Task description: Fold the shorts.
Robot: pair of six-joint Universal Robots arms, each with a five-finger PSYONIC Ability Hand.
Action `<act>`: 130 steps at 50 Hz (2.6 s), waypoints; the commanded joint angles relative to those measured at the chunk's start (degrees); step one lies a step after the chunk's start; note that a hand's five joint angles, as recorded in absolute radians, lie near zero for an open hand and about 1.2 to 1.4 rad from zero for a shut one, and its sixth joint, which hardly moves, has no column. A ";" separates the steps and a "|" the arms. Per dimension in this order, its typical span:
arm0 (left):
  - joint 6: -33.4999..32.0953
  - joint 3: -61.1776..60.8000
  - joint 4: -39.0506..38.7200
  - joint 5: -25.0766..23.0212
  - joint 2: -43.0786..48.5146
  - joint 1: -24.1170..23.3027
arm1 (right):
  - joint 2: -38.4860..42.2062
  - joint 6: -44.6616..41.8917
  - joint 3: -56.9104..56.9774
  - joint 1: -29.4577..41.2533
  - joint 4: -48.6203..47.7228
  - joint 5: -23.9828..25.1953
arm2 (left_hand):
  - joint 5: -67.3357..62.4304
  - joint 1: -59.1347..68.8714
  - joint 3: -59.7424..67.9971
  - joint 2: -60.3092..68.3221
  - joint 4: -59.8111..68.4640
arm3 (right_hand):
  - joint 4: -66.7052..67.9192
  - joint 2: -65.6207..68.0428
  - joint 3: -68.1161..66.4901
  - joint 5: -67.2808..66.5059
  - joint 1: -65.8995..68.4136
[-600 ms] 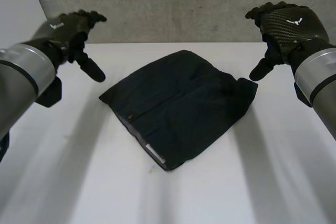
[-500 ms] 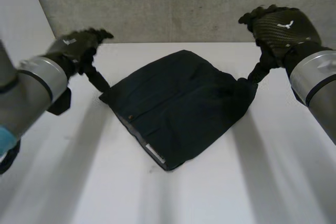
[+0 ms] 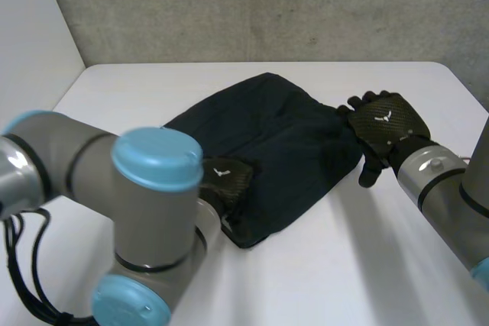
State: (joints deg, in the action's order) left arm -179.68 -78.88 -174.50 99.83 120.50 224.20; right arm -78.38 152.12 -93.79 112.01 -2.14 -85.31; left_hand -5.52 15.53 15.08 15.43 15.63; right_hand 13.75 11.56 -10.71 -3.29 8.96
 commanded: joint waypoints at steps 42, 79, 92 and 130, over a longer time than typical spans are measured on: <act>-1.20 14.45 -0.23 10.30 16.52 -2.46 | -0.02 -0.16 -6.59 -1.18 -4.54 -0.21 | -64.46 64.44 64.90 64.55 64.35 | -3.75 -1.56 0.71 3.29 1.04; -12.97 12.26 0.56 8.54 -11.52 2.12 | 23.62 25.15 9.41 -1.70 -8.84 0.14 | -64.48 64.47 64.92 64.57 64.37 | 10.04 12.23 -13.08 -10.50 14.83; -12.97 10.59 3.11 8.45 -14.68 4.57 | 10.46 20.06 9.41 -3.11 -12.19 0.67 | -64.48 64.47 64.92 64.57 64.37 | 66.25 68.44 -69.29 -66.71 71.04; -16.58 20.08 -11.12 -6.31 -20.66 37.36 | 5.96 9.60 3.52 -1.53 2.84 4.89 | -64.48 64.47 64.92 64.57 64.37 | -3.75 -1.56 0.71 3.29 1.04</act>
State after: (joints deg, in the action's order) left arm -196.59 -63.47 -178.88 96.36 99.34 263.06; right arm -72.40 161.71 -89.53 110.49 0.85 -80.24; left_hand -55.03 63.98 67.93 68.74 69.01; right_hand 13.29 12.33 -12.06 -3.52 11.35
